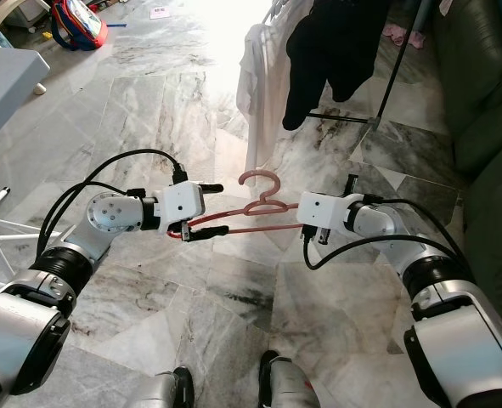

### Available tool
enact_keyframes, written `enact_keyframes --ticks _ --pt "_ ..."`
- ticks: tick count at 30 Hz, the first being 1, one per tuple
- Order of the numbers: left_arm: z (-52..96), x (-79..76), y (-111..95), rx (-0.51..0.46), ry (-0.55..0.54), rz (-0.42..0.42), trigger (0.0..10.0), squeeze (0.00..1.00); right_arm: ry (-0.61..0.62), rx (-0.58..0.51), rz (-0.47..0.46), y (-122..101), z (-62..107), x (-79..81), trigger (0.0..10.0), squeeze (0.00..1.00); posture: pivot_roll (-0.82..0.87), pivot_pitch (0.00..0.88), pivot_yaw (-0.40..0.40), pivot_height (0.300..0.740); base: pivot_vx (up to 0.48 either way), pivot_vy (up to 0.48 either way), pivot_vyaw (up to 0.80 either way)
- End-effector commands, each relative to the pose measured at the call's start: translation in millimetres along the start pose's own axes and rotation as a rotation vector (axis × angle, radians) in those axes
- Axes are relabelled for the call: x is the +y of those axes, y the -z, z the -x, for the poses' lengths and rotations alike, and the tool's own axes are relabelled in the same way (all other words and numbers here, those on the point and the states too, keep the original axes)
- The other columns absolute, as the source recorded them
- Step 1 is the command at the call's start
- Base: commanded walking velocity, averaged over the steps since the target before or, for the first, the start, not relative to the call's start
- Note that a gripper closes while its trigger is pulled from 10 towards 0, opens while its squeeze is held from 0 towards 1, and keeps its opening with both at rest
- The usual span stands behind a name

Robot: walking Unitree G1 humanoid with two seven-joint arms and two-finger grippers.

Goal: Hang hanger

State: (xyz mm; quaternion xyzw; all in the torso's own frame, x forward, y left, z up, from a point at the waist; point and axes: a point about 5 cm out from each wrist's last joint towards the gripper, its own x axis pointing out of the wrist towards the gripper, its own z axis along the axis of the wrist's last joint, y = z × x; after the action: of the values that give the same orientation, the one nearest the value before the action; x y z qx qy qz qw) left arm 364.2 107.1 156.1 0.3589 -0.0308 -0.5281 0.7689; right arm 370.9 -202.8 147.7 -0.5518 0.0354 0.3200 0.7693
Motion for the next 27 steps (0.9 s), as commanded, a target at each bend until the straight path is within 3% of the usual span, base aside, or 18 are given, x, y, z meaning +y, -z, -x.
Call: enact_keyframes --ticks 1,17,19,20,21,27 --pt "2.5 -1.8 2.8 0.010 0.016 -0.001 10.0 1.00 -0.004 0.005 -0.023 2.6 0.5 4.2 0.0 0.00 -0.05 0.241 0.016 0.740 0.000 0.000 0.00" --pt "2.9 -2.6 3.0 0.002 0.022 0.008 10.0 1.00 -0.002 0.012 -0.032 3.6 0.7 5.7 0.0 0.00 -0.05 0.241 0.017 0.740 0.000 0.000 0.00" --pt "16.4 -7.9 32.8 -0.050 -0.364 0.352 10.0 1.00 0.110 0.089 -0.326 20.7 -0.2 48.5 0.0 0.00 -0.11 0.219 0.037 0.740 0.000 0.000 0.00" --pt "21.1 -11.3 42.6 -0.050 -0.474 0.449 10.0 1.00 0.147 0.113 -0.412 24.0 -0.2 59.9 0.0 0.00 -0.11 0.217 0.037 0.740 0.000 0.000 0.00" --pt "23.1 -13.1 47.1 -0.047 -0.529 0.491 10.0 1.00 0.172 0.119 -0.457 23.5 -1.5 64.0 0.0 0.00 -0.11 0.213 0.034 0.740 0.000 0.000 0.00" --pt "20.3 -12.7 45.5 -0.048 -0.538 0.492 10.0 1.00 0.171 0.111 -0.451 18.8 -5.4 62.9 0.0 0.00 -0.12 0.201 0.024 0.740 0.000 0.000 0.00"
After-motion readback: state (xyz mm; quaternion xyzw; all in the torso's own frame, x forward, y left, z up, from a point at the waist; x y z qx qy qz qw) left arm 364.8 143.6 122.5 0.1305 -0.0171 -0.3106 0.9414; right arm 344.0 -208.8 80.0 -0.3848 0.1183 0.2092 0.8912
